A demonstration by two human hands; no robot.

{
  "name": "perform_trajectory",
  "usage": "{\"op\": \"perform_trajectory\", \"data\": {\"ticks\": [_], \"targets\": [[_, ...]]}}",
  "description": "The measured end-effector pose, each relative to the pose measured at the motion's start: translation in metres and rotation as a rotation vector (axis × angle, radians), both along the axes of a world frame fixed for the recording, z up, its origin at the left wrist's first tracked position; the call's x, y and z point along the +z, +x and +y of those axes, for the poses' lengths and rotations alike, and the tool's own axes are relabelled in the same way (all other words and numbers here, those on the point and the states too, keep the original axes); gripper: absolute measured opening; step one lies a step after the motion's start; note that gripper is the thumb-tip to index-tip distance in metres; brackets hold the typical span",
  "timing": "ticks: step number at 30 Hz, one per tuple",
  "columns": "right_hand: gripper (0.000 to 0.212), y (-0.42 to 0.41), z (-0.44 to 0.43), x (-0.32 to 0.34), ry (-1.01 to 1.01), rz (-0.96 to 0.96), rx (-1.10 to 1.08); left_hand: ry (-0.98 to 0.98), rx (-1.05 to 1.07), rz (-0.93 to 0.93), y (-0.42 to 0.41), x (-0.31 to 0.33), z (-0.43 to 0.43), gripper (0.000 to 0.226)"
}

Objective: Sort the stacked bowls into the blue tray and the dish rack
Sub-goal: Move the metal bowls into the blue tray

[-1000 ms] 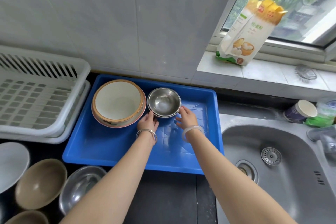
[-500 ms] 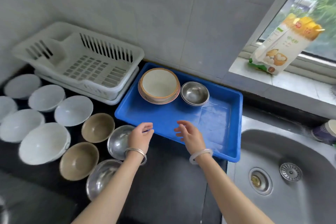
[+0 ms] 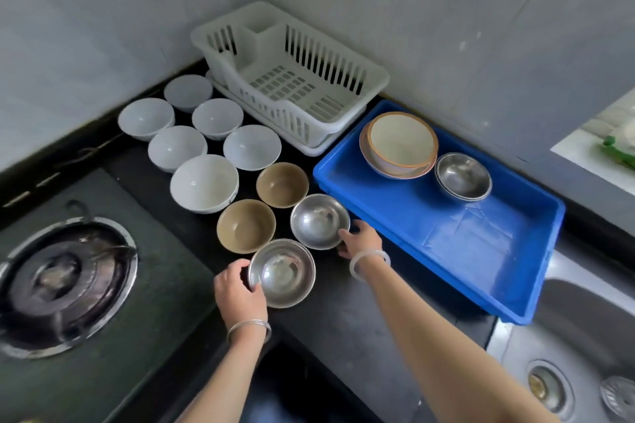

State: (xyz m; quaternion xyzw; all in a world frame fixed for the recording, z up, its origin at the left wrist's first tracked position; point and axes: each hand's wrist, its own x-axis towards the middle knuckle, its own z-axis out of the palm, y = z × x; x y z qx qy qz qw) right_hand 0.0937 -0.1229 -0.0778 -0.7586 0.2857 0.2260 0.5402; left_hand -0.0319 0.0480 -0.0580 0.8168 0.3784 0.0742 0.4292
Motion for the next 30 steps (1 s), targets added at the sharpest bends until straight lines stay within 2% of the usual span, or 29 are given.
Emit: {"op": "perform_trajectory", "data": {"ticks": [2, 6, 10, 15, 19, 23, 30], "targets": [[0.036, 0.003, 0.003, -0.001, 0.053, -0.011, -0.058, -0.164, 0.087, 0.025, -0.003, -0.002, 0.002, 0.038], [0.021, -0.004, 0.001, 0.007, 0.059, -0.075, -0.12, -0.259, 0.126, 0.038, -0.004, -0.007, 0.005, 0.024], [0.021, -0.02, -0.01, 0.029, 0.078, -0.118, -0.149, -0.283, 0.077, 0.06, -0.002, -0.01, 0.006, 0.024], [0.019, -0.037, -0.019, 0.054, 0.09, -0.202, -0.055, -0.399, -0.016, 0.079, 0.005, -0.015, -0.003, 0.024], [0.016, -0.049, -0.021, 0.053, -0.048, -0.23, 0.099, -0.603, -0.015, 0.07, 0.014, -0.015, -0.014, 0.013], [0.014, -0.061, -0.023, 0.042, -0.157, -0.226, 0.132, -0.789, 0.085, 0.066, 0.021, -0.014, -0.017, 0.025], [0.012, -0.072, -0.019, 0.029, -0.184, -0.182, 0.163, -0.766, -0.005, 0.09, 0.018, -0.02, -0.018, 0.012]]}}
